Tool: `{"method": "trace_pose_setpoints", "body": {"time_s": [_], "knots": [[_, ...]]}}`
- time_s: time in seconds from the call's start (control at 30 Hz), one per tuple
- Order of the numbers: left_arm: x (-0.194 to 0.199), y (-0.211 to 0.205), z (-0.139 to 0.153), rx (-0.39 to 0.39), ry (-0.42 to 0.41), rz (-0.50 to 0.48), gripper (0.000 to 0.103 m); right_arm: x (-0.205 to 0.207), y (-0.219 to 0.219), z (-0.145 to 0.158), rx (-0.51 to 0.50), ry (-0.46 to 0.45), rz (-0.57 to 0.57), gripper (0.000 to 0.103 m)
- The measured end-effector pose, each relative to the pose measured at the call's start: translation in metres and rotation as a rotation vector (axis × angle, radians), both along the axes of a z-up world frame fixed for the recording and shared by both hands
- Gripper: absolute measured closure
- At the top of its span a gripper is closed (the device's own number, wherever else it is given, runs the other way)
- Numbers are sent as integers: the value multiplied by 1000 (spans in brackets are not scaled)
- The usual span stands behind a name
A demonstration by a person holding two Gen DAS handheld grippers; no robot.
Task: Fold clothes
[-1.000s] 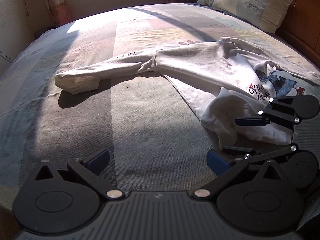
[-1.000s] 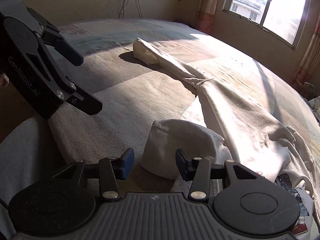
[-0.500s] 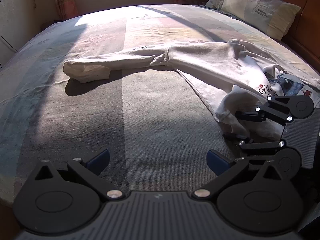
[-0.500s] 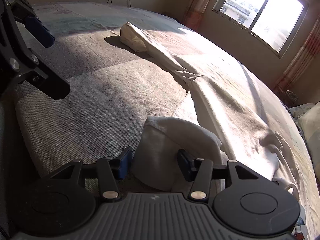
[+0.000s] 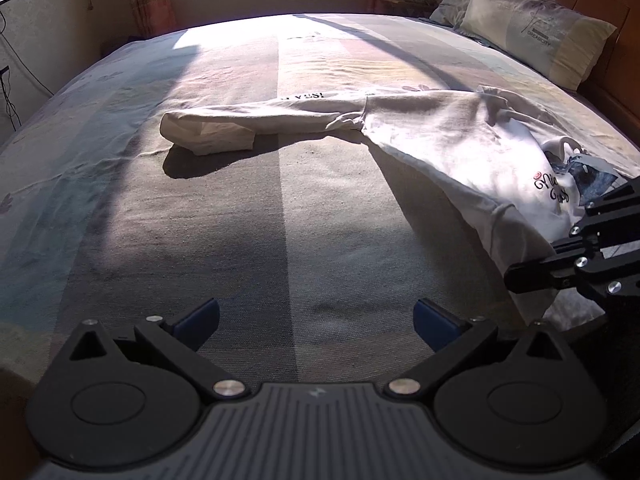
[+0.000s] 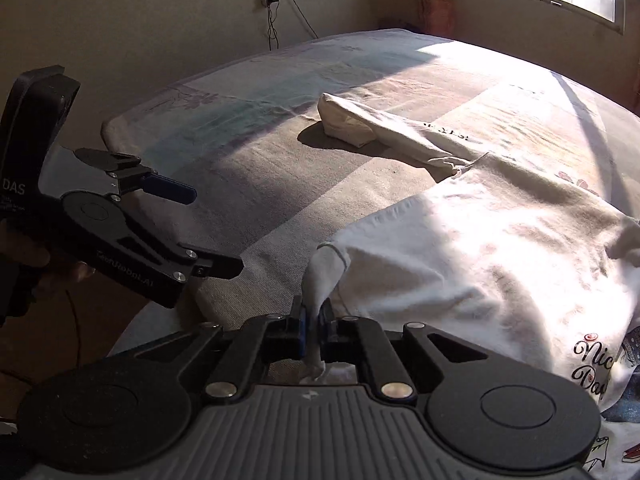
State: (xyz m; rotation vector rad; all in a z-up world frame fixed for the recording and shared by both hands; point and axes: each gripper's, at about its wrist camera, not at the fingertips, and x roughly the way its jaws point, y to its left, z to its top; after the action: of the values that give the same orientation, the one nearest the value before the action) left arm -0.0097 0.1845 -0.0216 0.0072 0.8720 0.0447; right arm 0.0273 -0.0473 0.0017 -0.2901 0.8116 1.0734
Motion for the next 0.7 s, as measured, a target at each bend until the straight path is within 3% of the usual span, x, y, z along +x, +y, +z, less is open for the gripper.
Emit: {"method": "trace_pose_setpoints", "body": {"time_s": [0.07,0.17,0.2,0.33,0.5,0.7], "knots": [[-1,1,1,3,0,10,0,0,7,0,26,52,20,92],[-2,2,3,11,3,16,0,3,16,-9,38,174,56,73],[-3,2,4,12,4,16,0,3,19,-13,41,208,70,73],[-2,1,3,17,15,10,0,-8,7,-11,40,156,73,72],[7,-13,2,10,24,-42,0,7,-56,6,91,129,-85,71],[24,-47,-1,13,38,-144,0,23,-165,31,139,23,-396,66]]}}
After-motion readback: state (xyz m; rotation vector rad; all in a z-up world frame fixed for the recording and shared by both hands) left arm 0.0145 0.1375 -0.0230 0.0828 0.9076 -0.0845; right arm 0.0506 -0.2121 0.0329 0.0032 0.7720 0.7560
